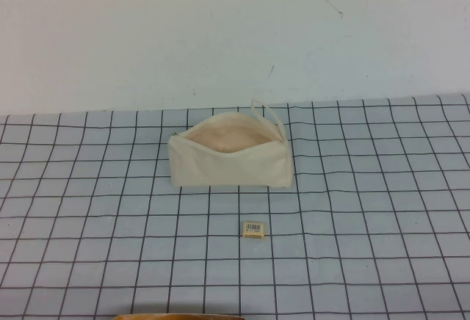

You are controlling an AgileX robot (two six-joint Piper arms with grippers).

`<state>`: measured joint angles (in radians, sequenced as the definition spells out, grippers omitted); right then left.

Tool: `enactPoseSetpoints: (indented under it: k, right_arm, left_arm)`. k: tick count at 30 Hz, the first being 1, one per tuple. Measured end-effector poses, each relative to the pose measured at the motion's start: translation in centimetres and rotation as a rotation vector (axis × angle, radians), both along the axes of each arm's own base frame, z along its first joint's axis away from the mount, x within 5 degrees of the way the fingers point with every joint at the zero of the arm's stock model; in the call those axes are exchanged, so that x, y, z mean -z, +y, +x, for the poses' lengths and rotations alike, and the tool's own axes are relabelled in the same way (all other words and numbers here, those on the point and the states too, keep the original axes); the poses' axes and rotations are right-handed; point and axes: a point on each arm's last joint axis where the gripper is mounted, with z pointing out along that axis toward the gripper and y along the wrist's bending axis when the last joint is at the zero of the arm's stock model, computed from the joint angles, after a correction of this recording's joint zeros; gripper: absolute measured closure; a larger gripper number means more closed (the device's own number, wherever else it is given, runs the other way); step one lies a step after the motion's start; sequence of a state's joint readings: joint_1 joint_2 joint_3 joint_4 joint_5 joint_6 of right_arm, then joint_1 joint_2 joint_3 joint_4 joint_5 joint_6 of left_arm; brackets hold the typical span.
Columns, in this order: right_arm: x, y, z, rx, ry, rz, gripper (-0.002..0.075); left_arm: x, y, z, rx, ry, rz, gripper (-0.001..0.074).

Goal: Put eraser into pencil case

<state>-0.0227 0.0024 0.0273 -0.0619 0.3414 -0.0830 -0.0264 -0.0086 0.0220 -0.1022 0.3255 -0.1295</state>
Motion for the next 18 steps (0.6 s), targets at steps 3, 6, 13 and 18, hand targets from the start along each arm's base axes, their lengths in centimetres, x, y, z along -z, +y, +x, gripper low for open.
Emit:
enactPoseSetpoints:
  k: [3,6,13,18]
  right_arm:
    - [0.00,0.00,0.00,0.000,0.000,0.000,0.0727]
    - [0.00,0.00,0.00,0.000,0.000,0.000,0.0727]
    - [0.00,0.00,0.00,0.000,0.000,0.000,0.0727]
    - [-0.02,0.11,0.01,-0.002,-0.003,0.031,0.0727]
  left_arm:
    - [0.00,0.00,0.00,0.000,0.000,0.000,0.0738]
    - [0.00,0.00,0.00,0.000,0.000,0.000,0.0738]
    - [0.00,0.00,0.00,0.000,0.000,0.000,0.0738]
    - [0.00,0.00,0.00,0.000,0.000,0.000,0.0738]
